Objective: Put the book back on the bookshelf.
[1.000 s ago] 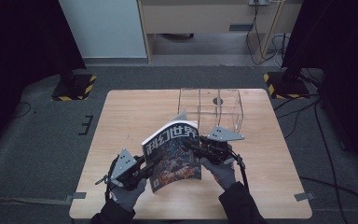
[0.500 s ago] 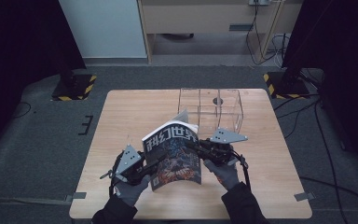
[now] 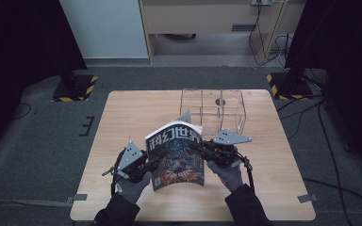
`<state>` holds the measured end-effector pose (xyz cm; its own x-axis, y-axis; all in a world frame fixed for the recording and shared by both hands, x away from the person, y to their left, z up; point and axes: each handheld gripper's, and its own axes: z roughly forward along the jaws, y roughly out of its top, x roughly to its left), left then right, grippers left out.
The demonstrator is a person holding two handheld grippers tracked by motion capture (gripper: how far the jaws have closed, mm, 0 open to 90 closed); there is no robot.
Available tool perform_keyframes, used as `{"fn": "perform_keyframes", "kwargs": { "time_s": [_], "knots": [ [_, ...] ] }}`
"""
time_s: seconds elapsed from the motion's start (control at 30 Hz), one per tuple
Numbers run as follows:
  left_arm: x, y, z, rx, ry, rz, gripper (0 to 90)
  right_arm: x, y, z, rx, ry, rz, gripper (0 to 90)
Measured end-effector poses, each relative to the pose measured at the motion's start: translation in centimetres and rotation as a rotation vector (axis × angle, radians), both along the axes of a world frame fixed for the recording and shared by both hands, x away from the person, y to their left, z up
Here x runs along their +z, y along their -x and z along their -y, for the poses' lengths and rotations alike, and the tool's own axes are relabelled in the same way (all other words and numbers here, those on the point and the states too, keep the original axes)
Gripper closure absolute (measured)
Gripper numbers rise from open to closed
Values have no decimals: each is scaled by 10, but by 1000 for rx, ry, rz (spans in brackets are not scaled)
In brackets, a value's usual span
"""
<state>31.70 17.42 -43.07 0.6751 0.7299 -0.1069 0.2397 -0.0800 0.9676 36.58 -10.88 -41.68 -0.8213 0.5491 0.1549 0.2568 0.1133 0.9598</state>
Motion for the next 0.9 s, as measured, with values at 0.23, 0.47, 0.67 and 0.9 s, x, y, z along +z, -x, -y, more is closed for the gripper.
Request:
{"fn": "perform_keyframes", "kwargs": {
  "time_s": [0.23, 0.47, 0.67, 0.9],
  "knots": [
    [2, 11, 0, -9, -14, 1, 809, 1, -1, -1, -31, 7, 4, 705],
    [2, 16, 1, -23, -12, 9, 811, 3, -4, 7, -67, -30, 13, 651],
    [2, 20, 1, -31, -11, 11, 811, 4, -6, 13, -104, -51, 28, 639],
    [0, 20, 1, -29, -12, 9, 809, 5, -10, 24, -223, -66, 58, 620]
  ]
}}
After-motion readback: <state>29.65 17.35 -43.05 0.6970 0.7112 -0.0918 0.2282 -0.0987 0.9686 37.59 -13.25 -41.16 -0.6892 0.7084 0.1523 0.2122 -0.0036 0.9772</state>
